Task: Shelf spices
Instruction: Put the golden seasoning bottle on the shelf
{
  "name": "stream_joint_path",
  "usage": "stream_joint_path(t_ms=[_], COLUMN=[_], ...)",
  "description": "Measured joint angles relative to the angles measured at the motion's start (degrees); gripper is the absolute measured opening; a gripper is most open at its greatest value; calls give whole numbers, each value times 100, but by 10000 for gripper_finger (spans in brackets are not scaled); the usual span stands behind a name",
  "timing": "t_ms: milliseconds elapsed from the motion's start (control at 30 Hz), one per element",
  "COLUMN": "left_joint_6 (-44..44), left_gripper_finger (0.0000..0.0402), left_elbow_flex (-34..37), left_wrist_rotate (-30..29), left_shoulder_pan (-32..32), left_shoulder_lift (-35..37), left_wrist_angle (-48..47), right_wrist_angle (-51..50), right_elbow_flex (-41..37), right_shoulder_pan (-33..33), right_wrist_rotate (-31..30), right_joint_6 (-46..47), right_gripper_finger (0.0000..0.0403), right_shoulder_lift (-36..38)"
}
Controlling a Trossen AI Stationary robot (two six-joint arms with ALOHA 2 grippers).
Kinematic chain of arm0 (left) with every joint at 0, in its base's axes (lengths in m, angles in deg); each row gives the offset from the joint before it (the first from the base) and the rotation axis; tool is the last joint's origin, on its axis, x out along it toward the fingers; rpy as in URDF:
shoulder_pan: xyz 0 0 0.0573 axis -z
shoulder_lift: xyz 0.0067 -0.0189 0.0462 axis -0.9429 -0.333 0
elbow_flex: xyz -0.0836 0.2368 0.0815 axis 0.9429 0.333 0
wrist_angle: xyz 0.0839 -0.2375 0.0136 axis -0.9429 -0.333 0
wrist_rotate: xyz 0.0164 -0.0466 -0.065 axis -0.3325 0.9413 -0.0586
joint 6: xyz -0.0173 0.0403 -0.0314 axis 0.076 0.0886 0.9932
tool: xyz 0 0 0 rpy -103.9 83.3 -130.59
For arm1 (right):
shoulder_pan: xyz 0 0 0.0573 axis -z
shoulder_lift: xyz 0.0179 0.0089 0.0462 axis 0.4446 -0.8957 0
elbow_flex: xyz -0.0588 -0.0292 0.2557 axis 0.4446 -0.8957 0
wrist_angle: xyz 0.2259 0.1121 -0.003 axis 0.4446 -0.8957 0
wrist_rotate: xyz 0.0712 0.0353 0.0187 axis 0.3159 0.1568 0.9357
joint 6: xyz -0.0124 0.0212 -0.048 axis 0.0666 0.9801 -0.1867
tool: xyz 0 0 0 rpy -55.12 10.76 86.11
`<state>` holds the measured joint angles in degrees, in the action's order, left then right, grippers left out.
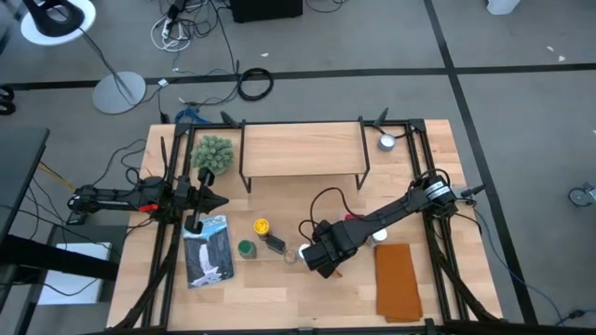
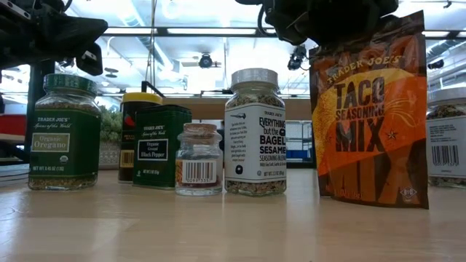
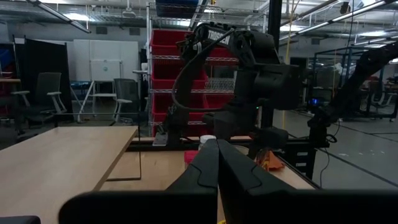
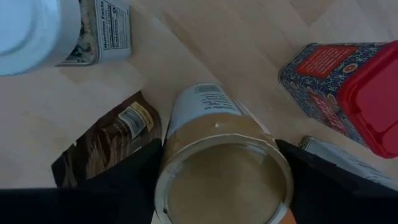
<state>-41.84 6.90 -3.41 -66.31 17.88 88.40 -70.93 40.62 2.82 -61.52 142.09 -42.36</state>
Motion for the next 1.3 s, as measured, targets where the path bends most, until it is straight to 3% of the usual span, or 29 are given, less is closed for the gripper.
stream_joint_path(t_ms=[133, 367, 633, 867, 1100, 1300], left_joint_6=[-1, 1, 1, 1, -1, -1], left_gripper_finger=[6, 6, 6, 6, 6, 6], left_elbow_flex=[1, 1, 0, -1, 1, 0], left_wrist_rotate=[0, 0, 0, 0, 0, 1], left_shoulder_pan=[1, 0, 1, 1, -1, 0], left_shoulder_lift=[0, 0, 0, 0, 0, 0], left_wrist_angle=[0, 2, 0, 5, 3, 4], right_wrist_angle=[-27, -59, -1300, -1294, -1305, -1296], right_elbow_flex=[-2, 198, 1285, 1864, 1886, 1886], right_shoulder_pan=[12, 12, 12, 66, 532, 1290], right_wrist_rotate=[55, -12, -382, -629, -712, -724], right_joint_6=[17, -114, -196, -359, -496, -1373], right_gripper_finger=[292, 275, 276, 276, 276, 275], right_shoulder_lift=[0, -17, -17, 477, 1268, 1515])
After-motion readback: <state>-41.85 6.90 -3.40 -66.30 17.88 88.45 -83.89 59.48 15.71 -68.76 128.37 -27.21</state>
